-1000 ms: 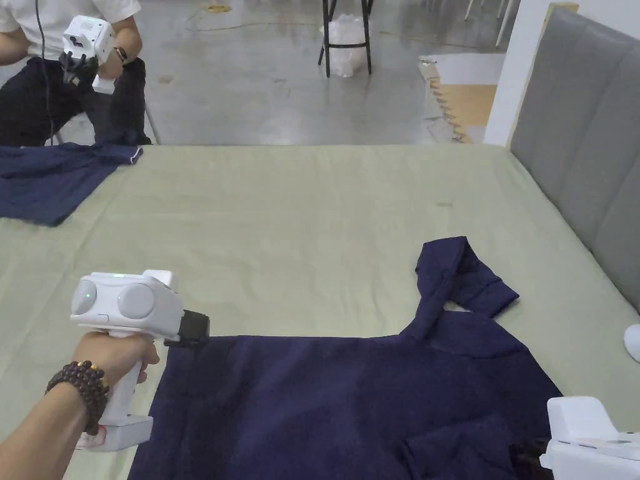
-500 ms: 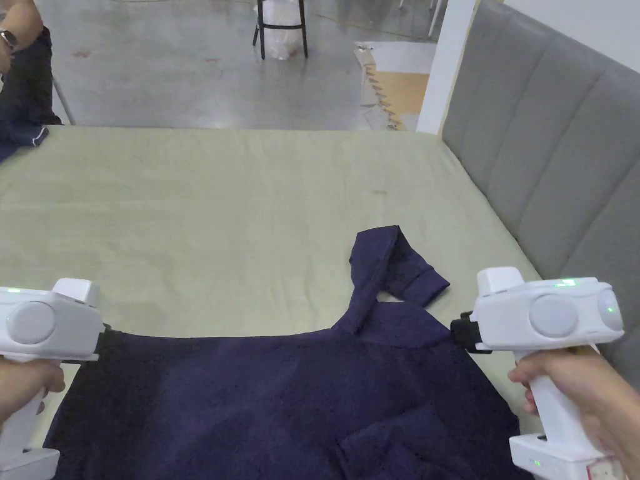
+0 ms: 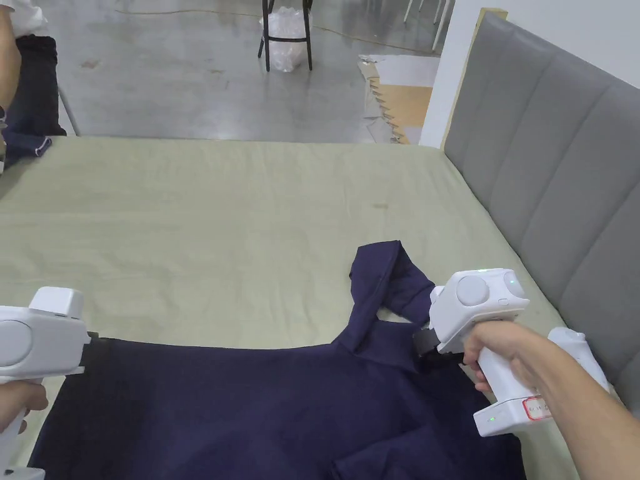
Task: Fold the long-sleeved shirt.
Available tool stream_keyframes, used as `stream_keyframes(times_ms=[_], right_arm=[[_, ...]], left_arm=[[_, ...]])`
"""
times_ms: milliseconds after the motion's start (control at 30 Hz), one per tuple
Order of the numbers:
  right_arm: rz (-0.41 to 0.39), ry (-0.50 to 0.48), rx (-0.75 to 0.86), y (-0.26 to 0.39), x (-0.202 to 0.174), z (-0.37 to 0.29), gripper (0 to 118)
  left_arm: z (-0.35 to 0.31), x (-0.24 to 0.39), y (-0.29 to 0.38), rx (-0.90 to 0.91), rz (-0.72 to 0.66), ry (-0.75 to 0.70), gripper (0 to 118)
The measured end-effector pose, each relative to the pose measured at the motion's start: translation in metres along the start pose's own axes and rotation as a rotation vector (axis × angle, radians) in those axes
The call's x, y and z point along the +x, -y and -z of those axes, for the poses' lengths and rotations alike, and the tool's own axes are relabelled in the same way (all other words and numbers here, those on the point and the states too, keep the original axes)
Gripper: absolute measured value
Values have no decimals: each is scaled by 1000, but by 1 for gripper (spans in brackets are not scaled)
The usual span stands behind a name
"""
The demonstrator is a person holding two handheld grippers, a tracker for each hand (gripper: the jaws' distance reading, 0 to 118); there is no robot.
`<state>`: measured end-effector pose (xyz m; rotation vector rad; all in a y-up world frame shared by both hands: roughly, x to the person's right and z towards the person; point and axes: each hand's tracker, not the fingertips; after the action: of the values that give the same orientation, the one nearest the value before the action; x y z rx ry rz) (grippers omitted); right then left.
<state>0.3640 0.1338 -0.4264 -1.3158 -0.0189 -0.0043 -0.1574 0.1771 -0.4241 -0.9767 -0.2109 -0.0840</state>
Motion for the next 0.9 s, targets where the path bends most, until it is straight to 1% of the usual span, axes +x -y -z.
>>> stream_keyframes(times_ms=[33,67,100,133,167,200,233,267,300,333,433,500,533,600,733,800,833,867,900], right_arm=[[3,-36,14,0,-1,-7,32],[19,-68,30,0,-2,-14,4],[26,-16,53,-1,-4,-29,3],[-17,10,85,-3,-4,-47,3],[-40,-8,109,-5,-4,-65,3],[-38,-37,134,-9,-2,-89,3],[-38,-37,175,-14,1,-115,3],[-66,-35,219,-19,2,-139,3],[-93,-19,271,-26,2,-171,3],[-104,-9,318,-34,3,-205,3],[-95,14,473,-63,3,-308,3],[-114,55,575,-86,-2,-374,3],[-108,85,637,-96,-4,-404,3],[-85,100,740,-118,-8,-465,3],[-43,200,964,-161,-15,-568,3],[2,195,1054,-181,-13,-609,3],[24,173,1105,-184,-14,-617,3],[43,194,1122,-187,-18,-631,3],[56,235,1154,-188,-23,-642,3]], left_arm=[[-1,0,-1,14,-3,-5,11],[-6,1,-3,25,-7,-5,11],[-12,2,-7,35,-12,-10,11],[-21,2,-13,40,-13,-8,11],[-33,2,-19,51,-16,-2,11],[-48,1,-27,77,-19,-5,11],[-66,2,-37,113,-12,-15,11],[-79,1,-45,154,-9,-26,11],[-99,0,-59,214,-8,-36,11],[-123,-1,-77,257,2,-24,11],[-192,-3,-135,383,-15,-23,11],[-234,-5,-178,482,-18,-23,11],[-258,-3,-201,527,3,-41,11],[-299,2,-243,617,22,-83,11],[-375,6,-322,777,-29,-98,11],[-408,8,-357,852,-49,-130,11],[-419,10,-369,880,-48,-152,11],[-428,11,-379,884,-48,-159,11],[-437,11,-385,891,-50,-149,11]])
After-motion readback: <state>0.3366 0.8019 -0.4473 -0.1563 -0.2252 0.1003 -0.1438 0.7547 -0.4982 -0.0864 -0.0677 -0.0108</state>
